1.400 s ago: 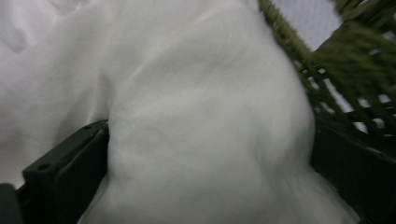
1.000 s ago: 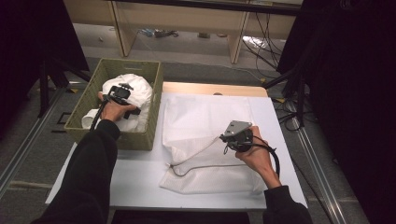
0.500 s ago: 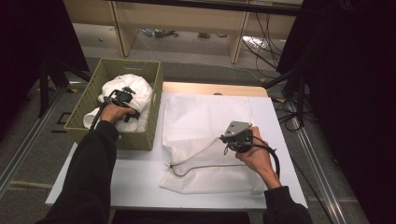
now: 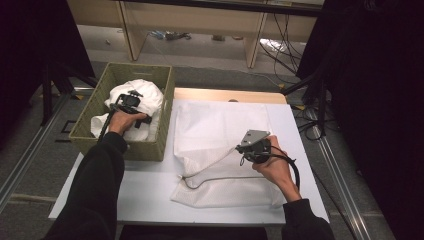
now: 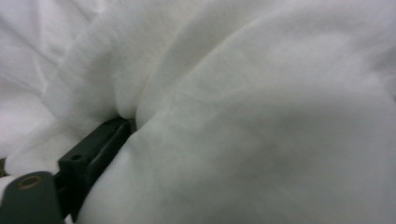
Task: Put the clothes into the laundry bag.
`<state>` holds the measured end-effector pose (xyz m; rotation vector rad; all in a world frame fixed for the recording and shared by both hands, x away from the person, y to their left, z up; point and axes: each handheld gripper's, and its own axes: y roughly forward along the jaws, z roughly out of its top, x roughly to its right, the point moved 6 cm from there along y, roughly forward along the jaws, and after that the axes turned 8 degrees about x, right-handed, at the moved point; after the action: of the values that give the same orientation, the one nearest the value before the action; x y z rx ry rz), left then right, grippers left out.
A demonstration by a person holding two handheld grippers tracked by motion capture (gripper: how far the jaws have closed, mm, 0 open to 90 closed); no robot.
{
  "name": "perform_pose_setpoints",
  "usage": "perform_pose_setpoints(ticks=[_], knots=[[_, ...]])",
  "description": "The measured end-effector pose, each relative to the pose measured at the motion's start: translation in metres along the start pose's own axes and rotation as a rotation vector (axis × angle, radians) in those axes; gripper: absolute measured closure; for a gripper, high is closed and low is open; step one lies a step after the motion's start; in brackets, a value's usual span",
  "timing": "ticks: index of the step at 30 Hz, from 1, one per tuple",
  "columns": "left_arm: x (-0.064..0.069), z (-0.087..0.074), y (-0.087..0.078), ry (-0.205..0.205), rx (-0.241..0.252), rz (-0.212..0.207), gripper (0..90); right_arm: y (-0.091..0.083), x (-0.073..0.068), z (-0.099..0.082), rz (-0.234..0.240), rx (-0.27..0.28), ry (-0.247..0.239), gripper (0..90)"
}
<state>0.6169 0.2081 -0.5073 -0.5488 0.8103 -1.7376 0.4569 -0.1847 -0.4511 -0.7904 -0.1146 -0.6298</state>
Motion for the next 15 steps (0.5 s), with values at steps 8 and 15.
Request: perform_pose_setpoints(ticks=[8,15], knots=[[0.002,-0.009,0.014,0.039,-0.035,0.013,0.0,-0.001,-0.001,-0.001,0.004,-0.005,0.015,89.2],[-0.009,-0.005,0.002,-0.006,-0.017,0.039,44.3,-0.001,-0.002,-0.001,0.003,-0.012,0.015,89.1]])
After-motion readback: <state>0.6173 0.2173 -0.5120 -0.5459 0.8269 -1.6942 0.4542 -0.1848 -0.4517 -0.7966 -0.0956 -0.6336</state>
